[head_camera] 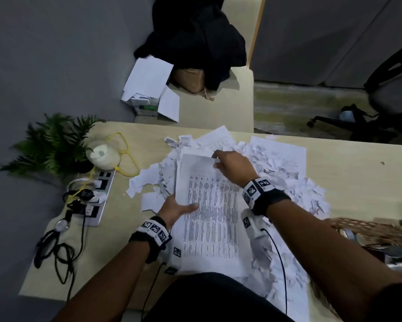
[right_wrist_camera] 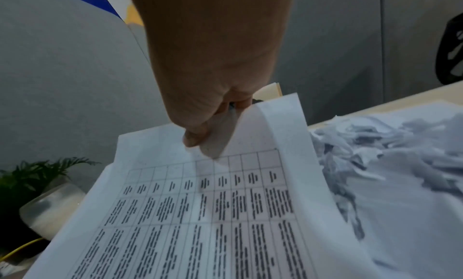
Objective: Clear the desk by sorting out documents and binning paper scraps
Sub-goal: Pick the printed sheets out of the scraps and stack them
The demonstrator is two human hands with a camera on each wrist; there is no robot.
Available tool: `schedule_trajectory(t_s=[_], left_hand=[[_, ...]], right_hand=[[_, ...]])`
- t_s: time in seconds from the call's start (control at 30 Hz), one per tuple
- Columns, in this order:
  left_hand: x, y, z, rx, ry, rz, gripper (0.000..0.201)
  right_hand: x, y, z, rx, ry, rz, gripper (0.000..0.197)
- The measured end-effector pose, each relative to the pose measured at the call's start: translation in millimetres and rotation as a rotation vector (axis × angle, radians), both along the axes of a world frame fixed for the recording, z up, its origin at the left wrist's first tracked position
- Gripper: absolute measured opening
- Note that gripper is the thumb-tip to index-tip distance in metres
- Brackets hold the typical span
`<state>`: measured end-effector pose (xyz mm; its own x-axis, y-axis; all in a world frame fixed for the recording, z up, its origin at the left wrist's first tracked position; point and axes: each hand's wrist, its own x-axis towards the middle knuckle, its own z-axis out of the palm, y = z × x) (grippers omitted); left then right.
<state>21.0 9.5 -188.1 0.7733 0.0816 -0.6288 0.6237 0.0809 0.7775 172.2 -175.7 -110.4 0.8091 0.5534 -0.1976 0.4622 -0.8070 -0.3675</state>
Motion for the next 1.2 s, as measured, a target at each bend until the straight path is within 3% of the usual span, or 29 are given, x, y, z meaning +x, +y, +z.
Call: schedule_trajectory(t_s=[0.17, 0.3, 0.37, 0.43, 0.5, 0.53, 0.6, 0.73, 0.87, 1.0, 1.1, 1.2], left_hand=[[-1.3, 1.5, -9.2, 0.073, -0.018, 0.004, 0.083], [0.3, -1.2, 5.6, 0.128, -0.045, 0.112, 0.033], [-0.2, 2.1, 22.9, 0.116, -0.105, 0.155, 0.031], [-0.5, 9.8, 37.1, 0.101, -0.159, 0.197, 0.031], [0.8, 18.9, 53.1, 0.055, -0.241, 0.212, 0.038], [1.8, 20.7, 63.5, 0.042, -0.273, 0.215, 0.045], [2.0, 26.6, 83.9, 0.038, -0.32, 0.226, 0.056], [-14.3, 44.6, 133.8, 0.045, -0.41, 0.293, 0.042], [-51.6, 78.7, 152.9, 0.112, -0.478, 0.48, 0.063], [-98.8, 107.5, 137.0, 0.174, -0.414, 0.662, 0.069], [-129.6, 111.0, 109.4, 0.181, -0.34, 0.69, 0.054], [-150.6, 109.4, 78.6, 0.21, -0.23, 0.651, 0.036]], right_hand=[[-1.9, 4.5, -18.5, 0.114, -0.036, -0.085, 0.029], [-13.5, -28.4, -25.6, 0.383, -0.086, -0.475, 0.048], [-27.8, -47.3, -21.6, 0.599, 0.02, -0.7, 0.068], [-43.3, -58.2, -10.8, 0.737, 0.233, -0.784, 0.087], [-55.2, -59.0, 5.6, 0.861, 0.532, -0.667, 0.083], [-60.5, -55.7, 14.8, 0.902, 0.664, -0.576, 0.069], [-68.4, -43.1, 34.7, 0.988, 0.755, -0.497, 0.04], [-80.4, -3.1, 65.2, 1.164, 0.7, -0.423, 0.041], [-110.6, 56.3, 77.5, 1.158, 0.66, -0.412, 0.027], [-149.7, 114.4, 54.8, 1.019, 0.635, -0.383, 0.006], [-169.0, 139.3, 18.3, 0.821, 0.619, -0.319, 0.021], [-176.2, 143.7, -8.6, 0.666, 0.619, -0.256, 0.01]])
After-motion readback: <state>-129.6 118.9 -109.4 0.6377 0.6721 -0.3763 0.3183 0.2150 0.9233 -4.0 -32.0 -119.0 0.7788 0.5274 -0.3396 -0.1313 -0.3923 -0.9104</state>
